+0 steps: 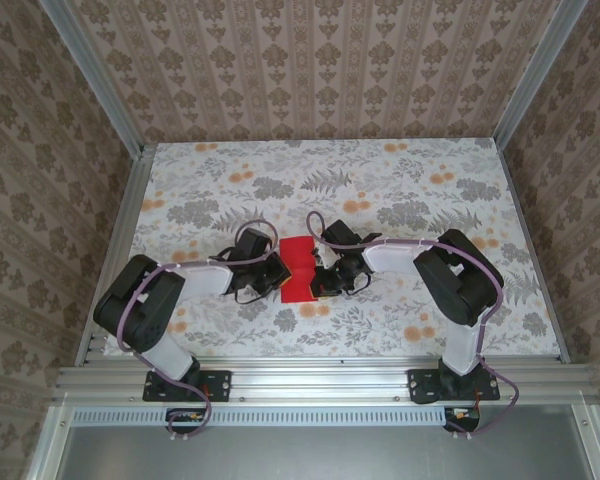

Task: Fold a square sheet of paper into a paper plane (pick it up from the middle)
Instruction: Fold the triangle a second time at the center of the table.

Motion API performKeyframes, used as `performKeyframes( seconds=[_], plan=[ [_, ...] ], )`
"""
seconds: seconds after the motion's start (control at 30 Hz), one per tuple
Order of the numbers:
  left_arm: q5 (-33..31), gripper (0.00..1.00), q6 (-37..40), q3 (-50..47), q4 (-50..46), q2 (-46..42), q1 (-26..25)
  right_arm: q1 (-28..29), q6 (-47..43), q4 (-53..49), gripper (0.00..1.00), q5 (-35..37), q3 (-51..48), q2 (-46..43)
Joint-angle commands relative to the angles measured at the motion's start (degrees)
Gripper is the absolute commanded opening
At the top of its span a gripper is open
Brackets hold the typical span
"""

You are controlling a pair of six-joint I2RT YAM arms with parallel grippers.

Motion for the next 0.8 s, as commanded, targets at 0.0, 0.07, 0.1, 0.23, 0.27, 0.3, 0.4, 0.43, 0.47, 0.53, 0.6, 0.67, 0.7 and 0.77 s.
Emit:
performKeyframes(
  seconds=[0.0, 0.07, 0.1, 0.23, 0.27, 0.3, 0.4, 0.43, 0.47, 0.53, 0.6, 0.67, 0.7, 0.77],
  plan=[
    [-9.3, 0.0, 3.8, 0.3, -7.5, 3.0, 3.9, 0.4, -0.8, -11.2, 0.0, 11.6, -4.6, 4.0],
    [-8.3, 0.0, 5.3, 1.3, -7.6, 2.2, 4.8, 0.5, -0.6, -11.1, 0.0, 11.5, -4.4, 4.0],
    [-8.0, 0.0, 6.1, 1.9, -7.7, 1.4, 5.0, 0.4, -0.5, -11.1, 0.0, 11.6, -4.3, 4.1],
    [-3.9, 0.0, 9.0, 3.1, -6.6, -2.5, 4.7, 0.5, -0.1, -11.0, 0.0, 11.5, -4.1, 4.2],
    [-3.1, 0.01, 8.9, 2.7, -6.1, -3.6, 4.3, 0.5, 0.0, -11.0, 0.0, 11.5, -4.1, 4.3],
    [-2.5, 0.02, 8.7, 2.2, -5.7, -4.6, 3.8, 0.5, 0.0, -10.9, 0.0, 11.6, -4.0, 4.3],
    [-1.3, 0.02, 7.3, 0.1, -3.8, -6.9, 2.0, 0.4, 0.3, -10.7, 0.0, 11.4, -4.1, 4.5],
    [-1.0, 0.02, 6.9, -0.6, -2.9, -7.3, 1.3, 0.5, 0.4, -10.6, 0.0, 11.4, -4.1, 4.5],
    [-0.7, 0.02, 6.3, -0.9, -2.2, -7.8, 0.5, 0.5, 0.4, -10.6, 0.0, 11.3, -4.1, 4.7],
    [-0.5, 0.03, 5.9, -1.0, -1.5, -7.8, -0.9, 0.5, 0.4, -10.6, 0.0, 11.3, -4.1, 4.7],
    [-0.6, 0.03, 6.2, 0.0, -1.9, -6.6, -2.4, 0.5, 0.4, -10.5, 0.0, 11.4, -4.2, 4.8],
    [-0.6, 0.03, 6.4, 0.9, -1.6, -4.6, -3.4, 0.5, 0.5, -10.5, 0.0, 11.3, -4.2, 4.9],
    [-0.4, 0.02, 6.5, 1.6, -1.5, -3.3, -3.8, 0.5, 0.5, -10.5, 0.0, 11.3, -4.1, 5.1],
    [0.1, 0.02, 6.8, 2.6, -1.2, -0.8, -4.2, 0.5, 0.5, -10.6, 0.0, 11.2, -4.2, 5.2]
  ],
)
